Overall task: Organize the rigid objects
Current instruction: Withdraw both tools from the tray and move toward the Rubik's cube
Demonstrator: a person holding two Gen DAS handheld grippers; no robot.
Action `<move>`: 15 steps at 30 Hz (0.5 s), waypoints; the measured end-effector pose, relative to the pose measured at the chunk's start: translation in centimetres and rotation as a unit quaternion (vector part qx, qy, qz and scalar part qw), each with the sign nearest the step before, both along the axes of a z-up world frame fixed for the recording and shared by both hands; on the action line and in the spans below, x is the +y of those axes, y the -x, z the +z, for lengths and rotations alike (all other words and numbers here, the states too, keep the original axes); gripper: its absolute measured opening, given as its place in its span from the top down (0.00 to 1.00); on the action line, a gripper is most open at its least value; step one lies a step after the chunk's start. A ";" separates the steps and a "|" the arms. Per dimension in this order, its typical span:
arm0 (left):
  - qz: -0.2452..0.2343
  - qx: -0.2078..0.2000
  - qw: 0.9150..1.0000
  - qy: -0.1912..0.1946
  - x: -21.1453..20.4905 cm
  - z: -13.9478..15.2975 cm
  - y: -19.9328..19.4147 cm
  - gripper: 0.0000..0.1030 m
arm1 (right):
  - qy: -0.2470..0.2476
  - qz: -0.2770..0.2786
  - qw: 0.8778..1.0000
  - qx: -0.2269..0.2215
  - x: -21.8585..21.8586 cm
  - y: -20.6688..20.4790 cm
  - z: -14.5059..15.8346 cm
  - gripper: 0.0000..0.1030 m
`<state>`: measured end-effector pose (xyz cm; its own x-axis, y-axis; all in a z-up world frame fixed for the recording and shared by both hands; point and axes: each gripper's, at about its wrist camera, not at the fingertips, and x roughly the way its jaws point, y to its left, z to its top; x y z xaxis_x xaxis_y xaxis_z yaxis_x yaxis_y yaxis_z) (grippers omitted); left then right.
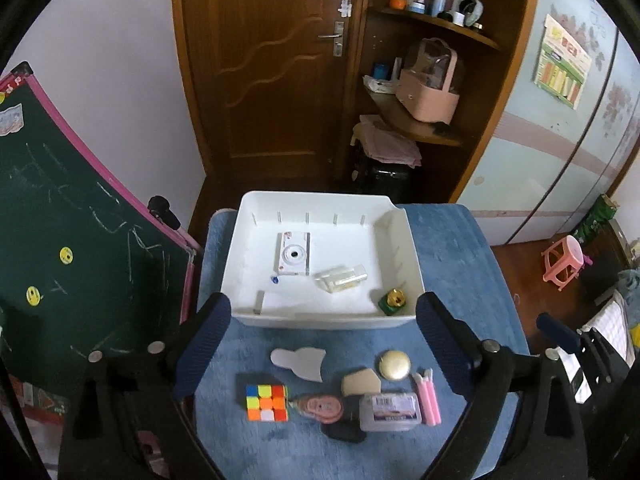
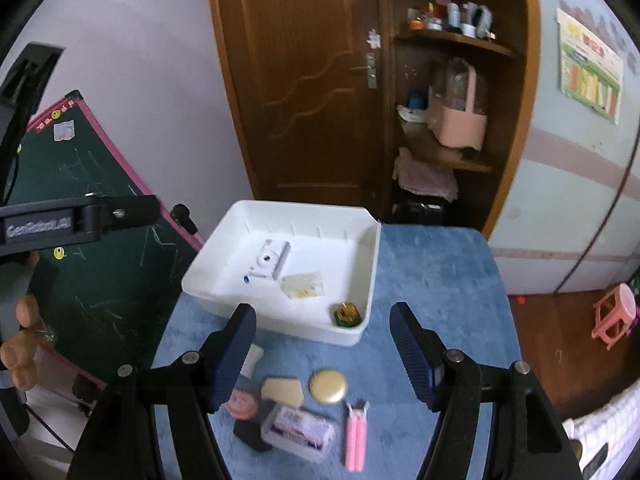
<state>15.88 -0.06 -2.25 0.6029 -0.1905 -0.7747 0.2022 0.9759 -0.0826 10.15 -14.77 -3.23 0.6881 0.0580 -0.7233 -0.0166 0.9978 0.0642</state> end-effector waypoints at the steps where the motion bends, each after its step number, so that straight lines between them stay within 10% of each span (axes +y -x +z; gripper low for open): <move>1: -0.002 0.000 1.000 -0.002 -0.1 -0.2 0.5 0.08 | -0.001 -0.002 1.000 0.002 -0.3 0.5 0.0 0.32; 15: -0.002 0.035 0.999 -0.022 0.5 -3.9 4.6 0.08 | 0.021 0.071 0.997 0.023 -0.6 7.0 -3.6 0.32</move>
<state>11.27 0.44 -6.16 0.5470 -0.1573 -0.8222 0.2021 0.9779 -0.0526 3.10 -15.34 -6.83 0.6407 0.1220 -0.7580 -0.1565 0.9873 0.0267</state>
